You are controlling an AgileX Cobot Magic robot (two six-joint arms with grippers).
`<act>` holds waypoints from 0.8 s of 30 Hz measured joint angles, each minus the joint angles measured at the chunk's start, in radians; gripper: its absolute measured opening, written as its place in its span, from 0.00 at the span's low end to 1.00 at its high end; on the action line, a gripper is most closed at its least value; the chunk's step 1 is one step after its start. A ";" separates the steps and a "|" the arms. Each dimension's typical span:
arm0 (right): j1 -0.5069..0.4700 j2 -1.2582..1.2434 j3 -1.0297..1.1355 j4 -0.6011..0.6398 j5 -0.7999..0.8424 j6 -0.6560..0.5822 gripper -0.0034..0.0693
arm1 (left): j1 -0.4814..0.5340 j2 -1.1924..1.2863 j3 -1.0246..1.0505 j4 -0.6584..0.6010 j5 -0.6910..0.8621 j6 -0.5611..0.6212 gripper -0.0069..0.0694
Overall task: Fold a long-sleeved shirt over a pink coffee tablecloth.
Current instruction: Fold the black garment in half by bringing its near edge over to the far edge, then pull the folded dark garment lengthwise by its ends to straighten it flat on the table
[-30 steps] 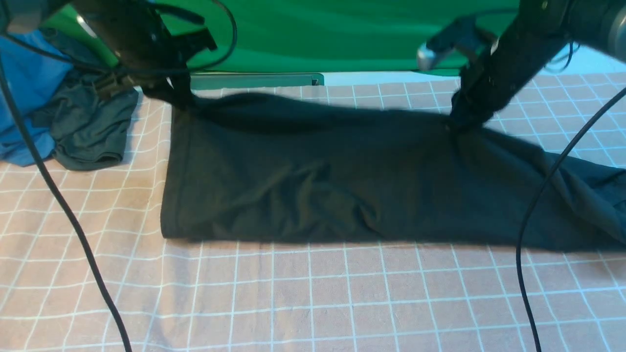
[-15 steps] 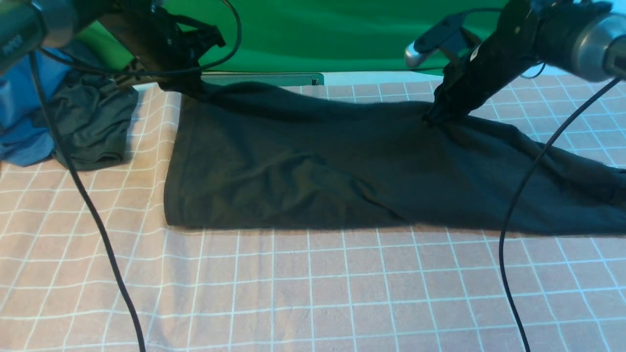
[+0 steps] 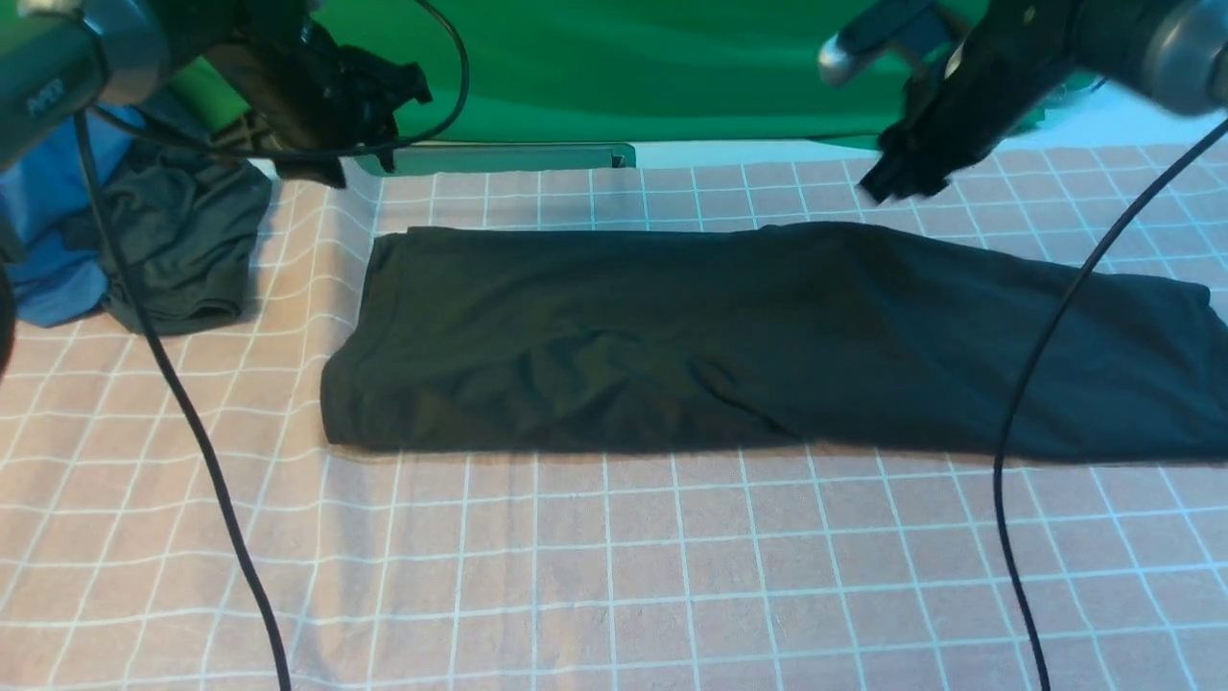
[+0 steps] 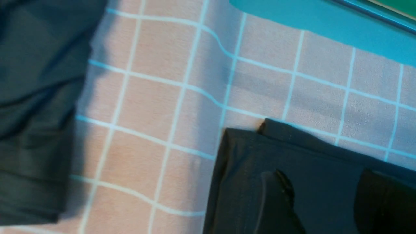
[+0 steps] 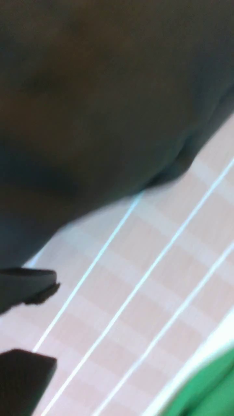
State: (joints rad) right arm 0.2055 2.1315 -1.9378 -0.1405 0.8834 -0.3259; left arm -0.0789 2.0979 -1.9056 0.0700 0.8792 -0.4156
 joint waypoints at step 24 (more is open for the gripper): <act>-0.497 -0.294 0.487 0.229 0.249 0.083 0.32 | -0.119 -0.320 0.670 -0.303 -0.127 0.271 0.11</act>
State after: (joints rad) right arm -0.2919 1.8377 -1.4513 0.0883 1.1326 -0.2425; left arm -0.1980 1.7784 -1.2356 -0.2332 0.7521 -0.1445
